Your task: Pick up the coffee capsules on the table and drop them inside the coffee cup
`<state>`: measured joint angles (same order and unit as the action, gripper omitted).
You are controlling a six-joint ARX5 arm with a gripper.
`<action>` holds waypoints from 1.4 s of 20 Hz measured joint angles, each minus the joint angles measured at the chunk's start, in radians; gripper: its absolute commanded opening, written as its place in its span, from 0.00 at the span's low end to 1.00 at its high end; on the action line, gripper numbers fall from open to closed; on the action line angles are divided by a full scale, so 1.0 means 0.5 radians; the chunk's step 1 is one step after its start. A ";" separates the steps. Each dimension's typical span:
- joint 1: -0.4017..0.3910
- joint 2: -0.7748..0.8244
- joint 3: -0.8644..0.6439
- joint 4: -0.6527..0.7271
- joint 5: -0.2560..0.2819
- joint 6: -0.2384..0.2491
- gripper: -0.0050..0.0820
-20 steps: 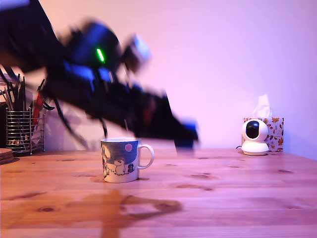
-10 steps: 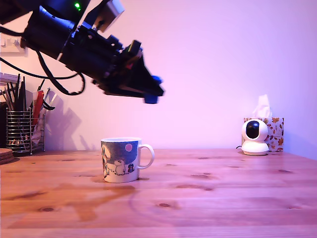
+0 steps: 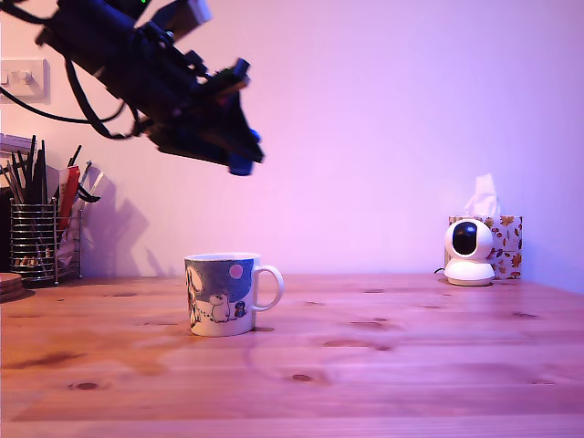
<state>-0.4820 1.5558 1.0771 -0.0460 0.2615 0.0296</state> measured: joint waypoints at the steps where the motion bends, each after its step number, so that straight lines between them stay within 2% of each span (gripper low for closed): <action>1: 0.011 0.016 0.039 -0.043 -0.017 -0.002 0.32; 5: 0.036 0.168 0.233 -0.244 -0.066 -0.020 0.32; 11: 0.035 0.391 0.455 -0.581 -0.214 -0.054 0.32; 19: 0.035 0.405 0.471 -0.678 -0.227 -0.094 0.33; 20: 0.035 0.405 0.471 -0.677 -0.227 -0.094 0.38; 22: 0.035 0.405 0.471 -0.676 -0.243 -0.102 0.57; 23: 0.035 0.405 0.471 -0.677 -0.256 -0.103 0.63; 28: 0.035 0.405 0.471 -0.694 -0.305 -0.106 0.64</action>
<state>-0.4644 1.7584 1.3125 -0.3927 0.1089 -0.0235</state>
